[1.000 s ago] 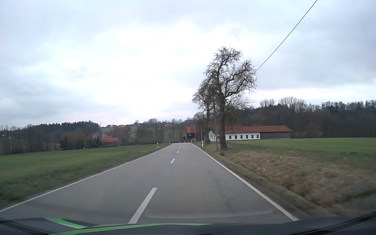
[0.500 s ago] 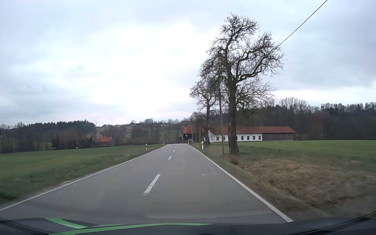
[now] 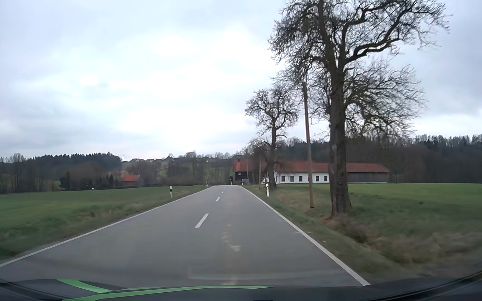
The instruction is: Follow the waypoints while adhering to traffic rules and regulations
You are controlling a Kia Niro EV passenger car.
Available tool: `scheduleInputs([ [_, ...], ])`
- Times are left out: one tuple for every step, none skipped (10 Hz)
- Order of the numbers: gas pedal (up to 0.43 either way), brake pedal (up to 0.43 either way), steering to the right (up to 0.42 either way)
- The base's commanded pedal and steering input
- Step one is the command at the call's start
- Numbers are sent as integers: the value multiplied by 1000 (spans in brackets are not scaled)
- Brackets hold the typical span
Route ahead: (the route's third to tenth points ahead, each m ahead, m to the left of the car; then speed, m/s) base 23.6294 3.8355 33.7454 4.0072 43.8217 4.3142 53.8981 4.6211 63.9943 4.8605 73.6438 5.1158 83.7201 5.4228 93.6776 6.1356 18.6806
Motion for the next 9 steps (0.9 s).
scheduleInputs([
  [248, 0, -1],
  [248, 0, -1],
  [248, 0, -1],
  [248, 0, -2],
  [248, 0, -3],
  [240, 0, -3],
  [228, 0, -4],
  [220, 0, -3],
  [197, 0, -3],
])
